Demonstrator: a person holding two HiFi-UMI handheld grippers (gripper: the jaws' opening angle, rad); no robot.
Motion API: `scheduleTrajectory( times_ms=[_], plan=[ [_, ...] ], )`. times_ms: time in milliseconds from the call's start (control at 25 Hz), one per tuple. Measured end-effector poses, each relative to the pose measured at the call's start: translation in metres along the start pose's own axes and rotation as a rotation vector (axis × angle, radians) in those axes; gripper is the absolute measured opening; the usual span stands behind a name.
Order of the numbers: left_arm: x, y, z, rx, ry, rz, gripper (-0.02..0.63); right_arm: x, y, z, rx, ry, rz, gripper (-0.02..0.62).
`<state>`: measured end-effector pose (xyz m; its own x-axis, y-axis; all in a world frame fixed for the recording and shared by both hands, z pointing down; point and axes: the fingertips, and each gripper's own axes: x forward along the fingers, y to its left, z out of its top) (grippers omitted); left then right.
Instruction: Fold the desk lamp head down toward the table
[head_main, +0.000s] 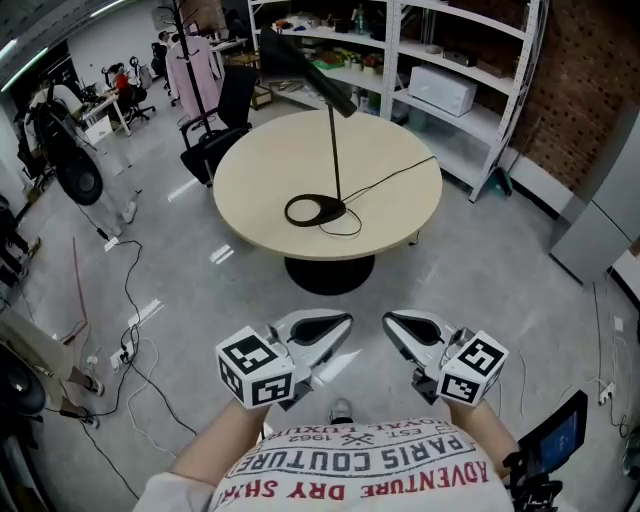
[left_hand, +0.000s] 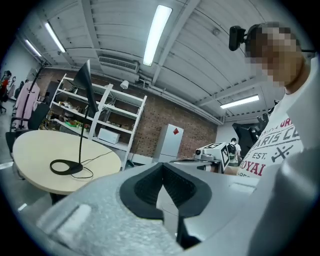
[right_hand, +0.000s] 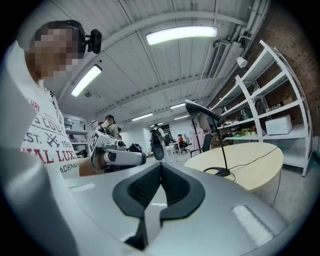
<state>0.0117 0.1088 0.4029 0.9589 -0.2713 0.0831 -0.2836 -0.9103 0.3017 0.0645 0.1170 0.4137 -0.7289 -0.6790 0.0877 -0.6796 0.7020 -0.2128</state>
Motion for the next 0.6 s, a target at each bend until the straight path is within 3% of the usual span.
scheduleTrajectory(
  times_ms=[240,600],
  plan=[
    [0.014,0.078,0.032,0.011,-0.004,0.027,0.000,0.055,-0.054,0.023,-0.030,-0.002,-0.014,0.006],
    [0.037,0.140,0.049,0.017,-0.008,0.073,0.000,0.086,-0.125,0.018,0.009,0.025,-0.043,0.017]
  ],
)
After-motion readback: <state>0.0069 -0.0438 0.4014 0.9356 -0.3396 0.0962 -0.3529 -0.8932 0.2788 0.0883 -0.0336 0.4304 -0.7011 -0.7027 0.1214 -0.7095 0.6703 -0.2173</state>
